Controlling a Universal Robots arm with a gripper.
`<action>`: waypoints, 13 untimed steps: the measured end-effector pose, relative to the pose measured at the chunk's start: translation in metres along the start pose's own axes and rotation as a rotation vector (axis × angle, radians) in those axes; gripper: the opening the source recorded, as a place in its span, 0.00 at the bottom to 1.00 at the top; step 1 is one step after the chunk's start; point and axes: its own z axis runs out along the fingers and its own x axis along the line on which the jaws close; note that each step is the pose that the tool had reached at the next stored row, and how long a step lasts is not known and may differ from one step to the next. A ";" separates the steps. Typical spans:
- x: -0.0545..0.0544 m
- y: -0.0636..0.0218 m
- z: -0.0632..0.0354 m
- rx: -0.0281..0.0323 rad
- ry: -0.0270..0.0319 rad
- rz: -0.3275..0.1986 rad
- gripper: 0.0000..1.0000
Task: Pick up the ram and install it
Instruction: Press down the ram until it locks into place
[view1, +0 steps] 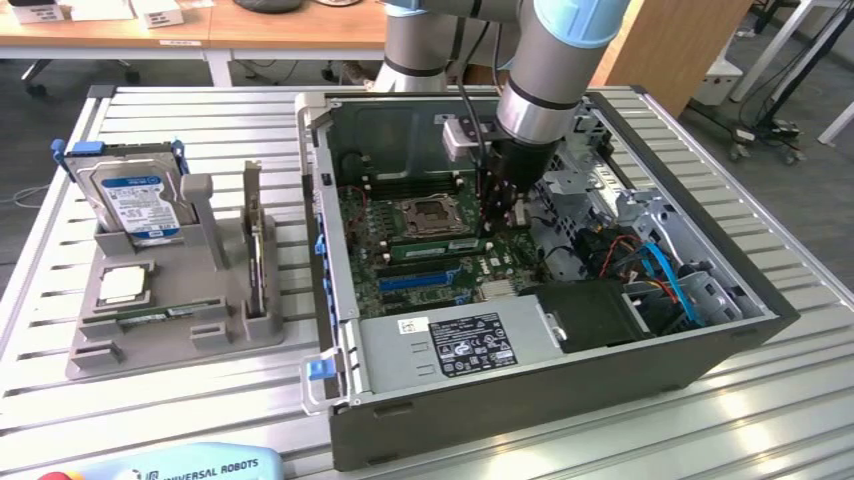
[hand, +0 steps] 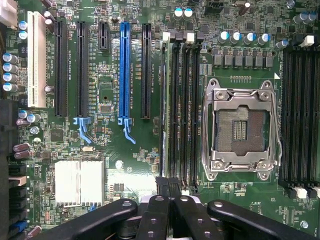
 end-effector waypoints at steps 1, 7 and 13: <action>0.000 0.0000 0.0001 0.0000 -0.0001 0.000 0.10; 0.000 -0.0001 0.0014 0.0000 0.0001 0.000 0.10; 0.000 -0.0001 0.0028 0.0000 -0.0001 0.000 0.10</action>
